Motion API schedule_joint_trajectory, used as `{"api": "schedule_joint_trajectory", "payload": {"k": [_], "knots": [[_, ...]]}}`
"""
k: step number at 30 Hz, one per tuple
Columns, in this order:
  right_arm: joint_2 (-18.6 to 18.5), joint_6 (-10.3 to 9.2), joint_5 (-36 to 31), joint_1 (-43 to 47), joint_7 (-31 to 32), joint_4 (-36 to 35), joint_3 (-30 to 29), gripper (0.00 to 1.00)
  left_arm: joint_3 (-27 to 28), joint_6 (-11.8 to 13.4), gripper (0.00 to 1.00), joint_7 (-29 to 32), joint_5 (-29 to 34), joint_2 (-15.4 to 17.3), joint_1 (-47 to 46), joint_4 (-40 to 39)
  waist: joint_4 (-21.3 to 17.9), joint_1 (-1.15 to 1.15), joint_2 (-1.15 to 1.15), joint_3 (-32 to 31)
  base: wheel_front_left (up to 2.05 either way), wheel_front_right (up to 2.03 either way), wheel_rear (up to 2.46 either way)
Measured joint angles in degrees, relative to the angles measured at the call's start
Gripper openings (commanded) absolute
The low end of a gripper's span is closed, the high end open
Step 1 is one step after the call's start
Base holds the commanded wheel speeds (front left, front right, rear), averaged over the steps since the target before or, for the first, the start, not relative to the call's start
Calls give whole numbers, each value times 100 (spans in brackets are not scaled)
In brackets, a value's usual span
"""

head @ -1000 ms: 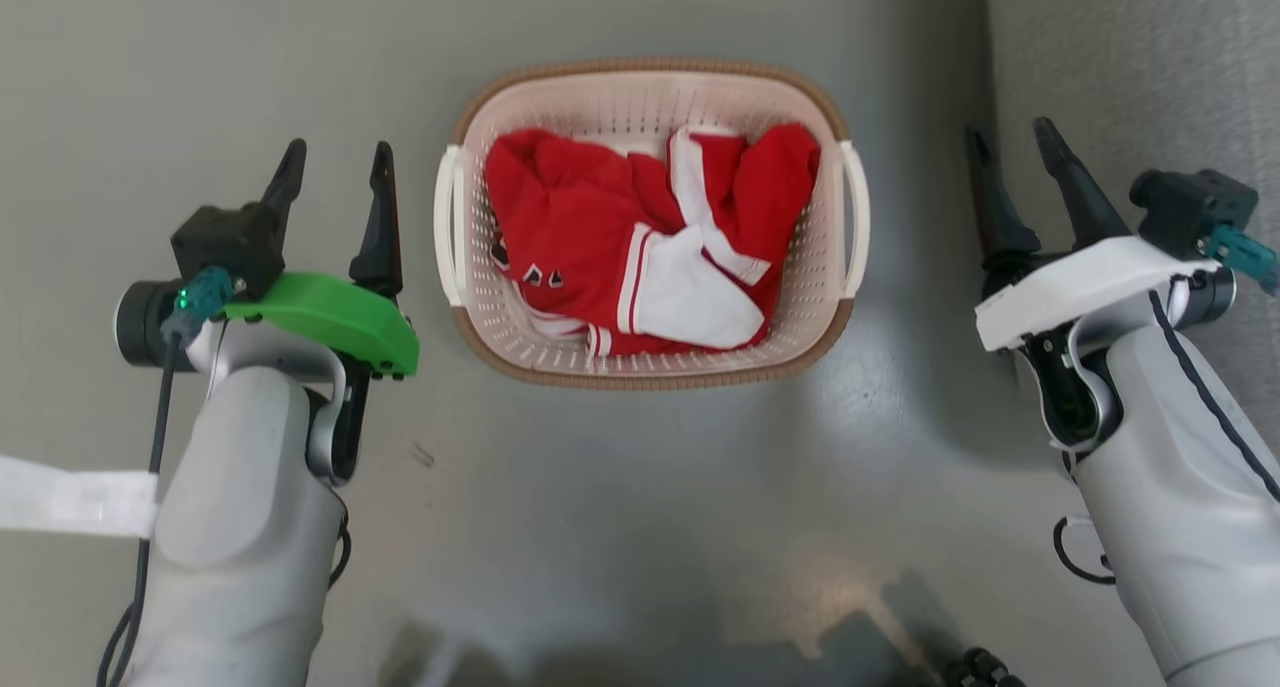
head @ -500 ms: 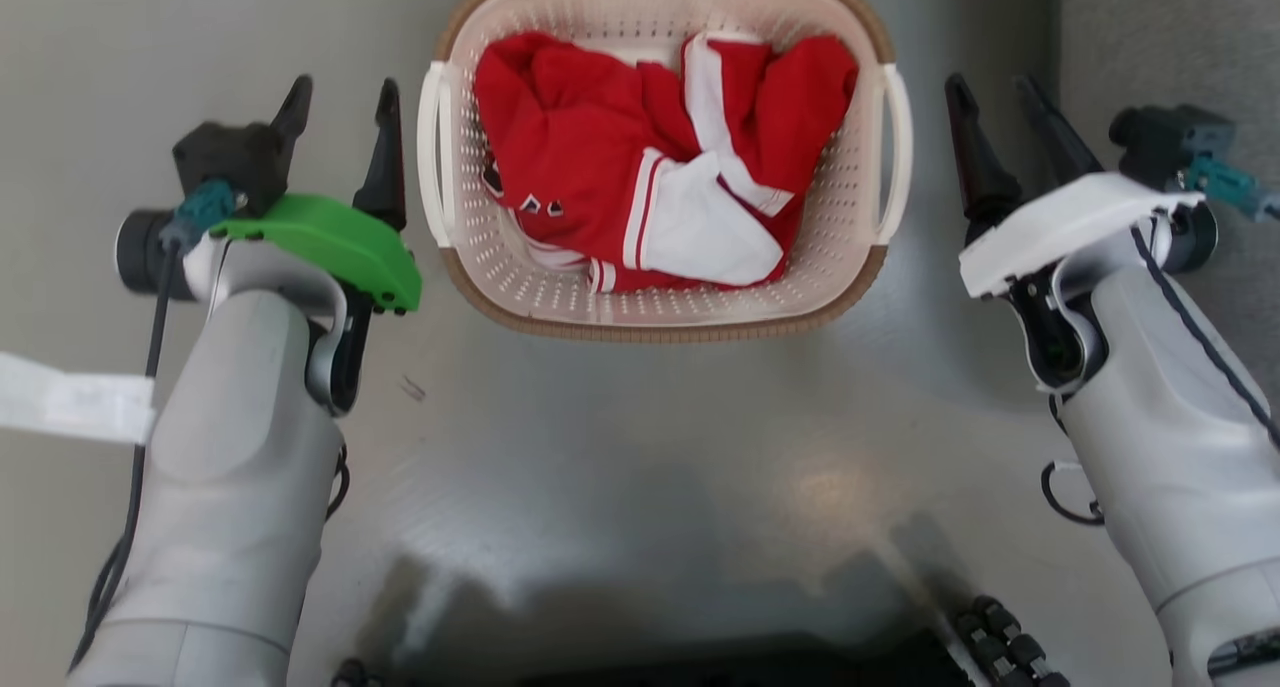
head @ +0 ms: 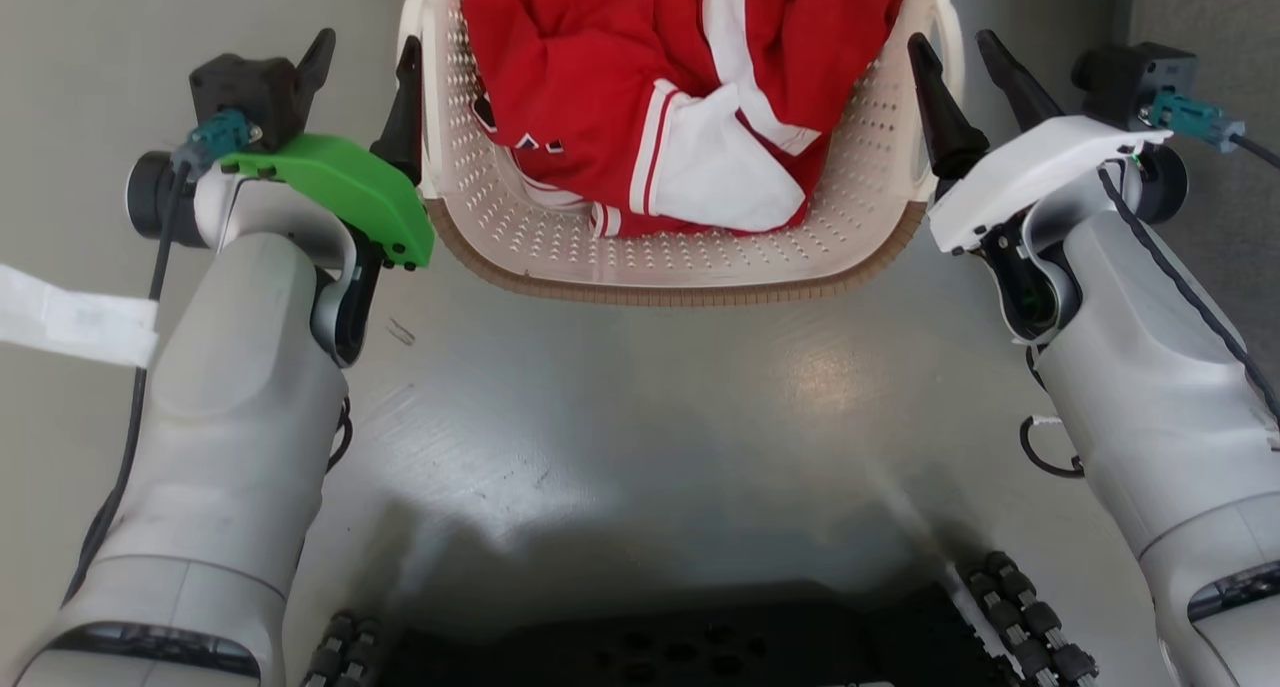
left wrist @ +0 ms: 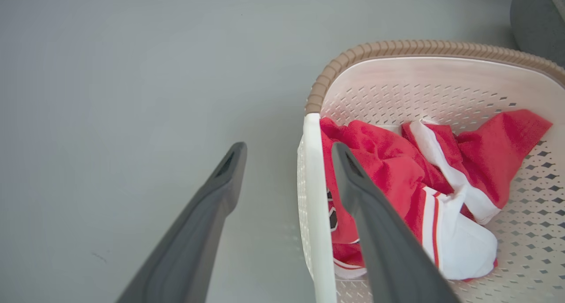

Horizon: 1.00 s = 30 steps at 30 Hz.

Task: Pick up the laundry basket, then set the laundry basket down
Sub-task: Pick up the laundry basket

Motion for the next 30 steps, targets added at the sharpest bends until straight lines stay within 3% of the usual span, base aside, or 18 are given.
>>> {"api": "schedule_joint_trajectory", "payload": {"k": [20, 21, 23, 24, 26, 27, 28, 29, 30], "knots": [[55, 0, 299, -560, 31, 626, 424, 98, -544, -76, 100, 241, -527, -4, -511, 631, -87, 0, 0, 539, 0, 0, 0], [58, 0, 309, -567, 31, 647, 444, 78, -558, -76, 100, 240, -545, -3, -524, 656, -87, 0, 0, 543, 0, 0, 0], [66, 0, 348, -593, 31, 693, 482, 73, -593, -77, 100, 235, -567, -3, -552, 678, -87, 0, 0, 550, 0, 0, 0], [70, 0, 348, -612, 30, 714, 500, 49, -614, -77, 100, 234, -591, -3, -565, 687, -86, 0, 0, 553, 0, 0, 0], [79, 0, 355, -674, 29, 744, 543, 35, -655, -77, 100, 211, -622, -3, -603, 719, -87, 0, 0, 555, 0, 0, 0], [80, 0, 379, -699, 26, 749, 567, 18, -680, -77, 80, 209, -659, -3, -626, 740, -88, 0, 0, 555, 0, 0, 0], [102, -5, 408, -716, 23, 755, 591, 8, -703, -77, 45, 208, -678, -3, -644, 767, -90, 0, 0, 554, 0, 0, 0], [110, -9, 436, -733, 22, 771, 606, 0, -727, -92, 41, 208, -701, -10, -653, 786, -93, 0, 0, 553, 0, 0, 0], [116, -7, 463, -761, 22, 778, 633, 0, -750, -121, 2, 208, -712, -27, -659, 808, -96, 0, 0, 551, 0, 0, 0]]}}
